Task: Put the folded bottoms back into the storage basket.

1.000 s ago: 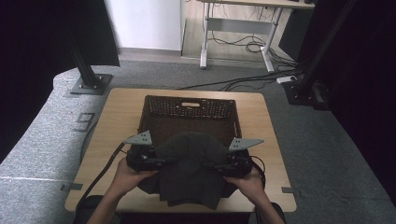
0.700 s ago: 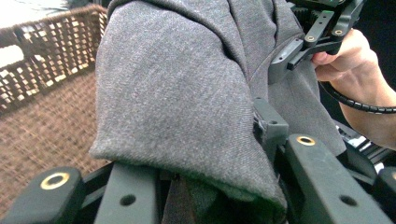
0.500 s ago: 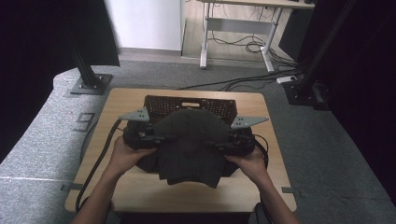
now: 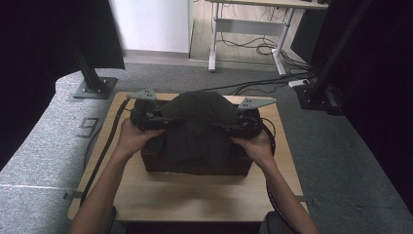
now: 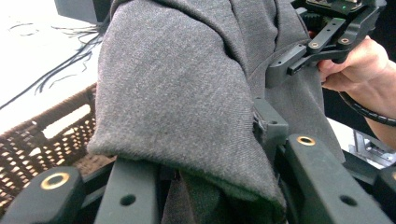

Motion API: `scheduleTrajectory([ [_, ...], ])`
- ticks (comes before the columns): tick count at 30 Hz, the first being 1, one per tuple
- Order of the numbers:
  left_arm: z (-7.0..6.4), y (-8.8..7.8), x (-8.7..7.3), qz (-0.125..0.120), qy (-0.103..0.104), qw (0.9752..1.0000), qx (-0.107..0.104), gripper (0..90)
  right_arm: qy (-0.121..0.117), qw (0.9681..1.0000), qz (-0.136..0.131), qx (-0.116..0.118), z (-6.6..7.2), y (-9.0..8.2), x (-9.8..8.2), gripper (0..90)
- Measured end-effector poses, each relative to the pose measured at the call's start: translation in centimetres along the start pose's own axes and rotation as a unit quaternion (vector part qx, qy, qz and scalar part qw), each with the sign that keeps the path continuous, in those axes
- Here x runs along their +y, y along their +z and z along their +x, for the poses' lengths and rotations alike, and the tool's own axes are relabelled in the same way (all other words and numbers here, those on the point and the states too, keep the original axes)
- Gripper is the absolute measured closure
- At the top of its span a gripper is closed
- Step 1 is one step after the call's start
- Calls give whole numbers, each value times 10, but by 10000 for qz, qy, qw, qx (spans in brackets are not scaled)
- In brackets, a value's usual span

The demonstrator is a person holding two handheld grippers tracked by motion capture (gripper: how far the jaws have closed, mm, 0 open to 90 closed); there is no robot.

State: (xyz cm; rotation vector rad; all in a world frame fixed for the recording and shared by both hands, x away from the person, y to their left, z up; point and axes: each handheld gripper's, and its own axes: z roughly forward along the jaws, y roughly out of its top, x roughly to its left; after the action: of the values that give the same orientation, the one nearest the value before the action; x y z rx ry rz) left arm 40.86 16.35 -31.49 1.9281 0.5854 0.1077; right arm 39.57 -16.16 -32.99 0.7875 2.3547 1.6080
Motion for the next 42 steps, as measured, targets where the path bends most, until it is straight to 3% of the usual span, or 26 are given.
scheduleTrajectory([
  [7,27,10,3,-44,24,10000,56,610,-69,9997,-21,-234,-18,17,6,567],
  [18,65,37,-3,16,9,9999,166,609,77,9981,73,-610,-51,44,1,570],
  [24,78,51,-16,227,-103,9993,268,608,198,9969,253,-718,-64,61,-12,571],
  [32,91,63,-41,551,-291,9975,344,608,394,9952,576,-691,-70,84,-35,572],
  [42,98,61,-56,1099,-432,9916,532,608,506,9924,944,-610,-69,113,-49,576],
])
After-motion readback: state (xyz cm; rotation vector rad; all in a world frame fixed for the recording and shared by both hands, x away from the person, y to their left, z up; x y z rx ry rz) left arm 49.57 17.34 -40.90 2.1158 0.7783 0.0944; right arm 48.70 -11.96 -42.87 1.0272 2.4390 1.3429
